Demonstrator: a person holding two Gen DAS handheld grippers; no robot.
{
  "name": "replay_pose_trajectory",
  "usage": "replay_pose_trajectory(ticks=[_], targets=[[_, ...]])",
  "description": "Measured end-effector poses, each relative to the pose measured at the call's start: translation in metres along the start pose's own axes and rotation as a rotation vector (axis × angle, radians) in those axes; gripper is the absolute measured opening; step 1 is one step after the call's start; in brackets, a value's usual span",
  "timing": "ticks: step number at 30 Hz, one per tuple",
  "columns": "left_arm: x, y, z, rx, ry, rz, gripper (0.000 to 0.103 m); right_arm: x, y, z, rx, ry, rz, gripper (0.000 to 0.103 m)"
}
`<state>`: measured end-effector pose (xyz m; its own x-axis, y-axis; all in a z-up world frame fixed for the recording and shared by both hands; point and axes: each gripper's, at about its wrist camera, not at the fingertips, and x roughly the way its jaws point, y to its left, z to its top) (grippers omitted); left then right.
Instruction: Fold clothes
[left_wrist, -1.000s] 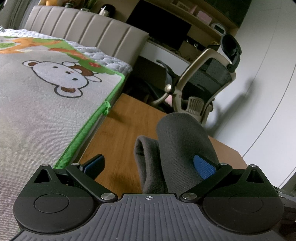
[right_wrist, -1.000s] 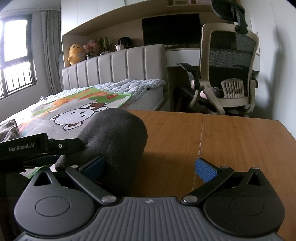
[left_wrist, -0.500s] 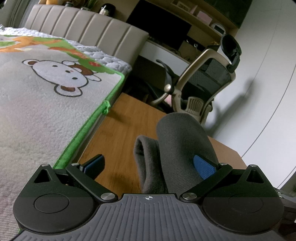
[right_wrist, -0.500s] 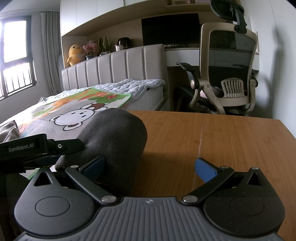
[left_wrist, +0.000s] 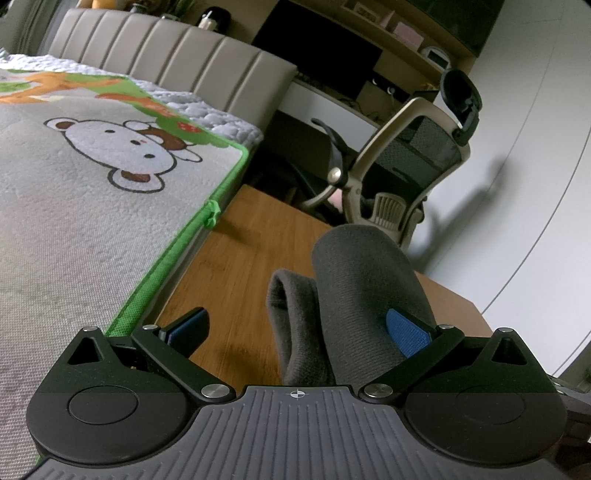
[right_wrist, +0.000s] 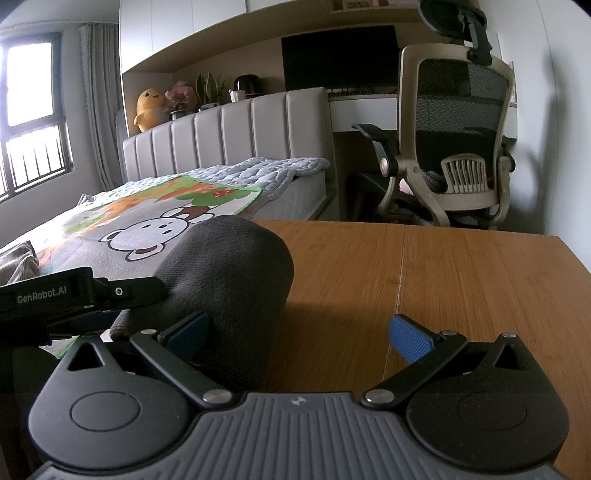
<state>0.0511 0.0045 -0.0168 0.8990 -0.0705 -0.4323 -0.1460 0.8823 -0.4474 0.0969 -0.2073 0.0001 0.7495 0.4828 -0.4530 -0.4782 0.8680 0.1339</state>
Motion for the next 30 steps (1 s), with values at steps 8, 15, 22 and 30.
replay_pose_trajectory(ticks=[8, 15, 22, 30], targets=[[0.000, -0.001, 0.000, 0.001, 0.002, 0.006, 0.103, -0.001, 0.003, -0.001, -0.018, -0.004, -0.013, 0.103], [0.001, 0.001, 0.000, -0.008, 0.012, 0.007, 0.103, -0.004, 0.005, 0.001, -0.037, -0.007, -0.014, 0.103], [0.000, 0.003, 0.000, -0.013, 0.014, 0.007, 0.103, -0.006, 0.011, 0.027, -0.074, -0.054, 0.035, 0.103], [0.002, 0.003, 0.000, -0.021, 0.019, 0.017, 0.103, 0.034, 0.004, 0.032, -0.027, 0.102, 0.043, 0.103]])
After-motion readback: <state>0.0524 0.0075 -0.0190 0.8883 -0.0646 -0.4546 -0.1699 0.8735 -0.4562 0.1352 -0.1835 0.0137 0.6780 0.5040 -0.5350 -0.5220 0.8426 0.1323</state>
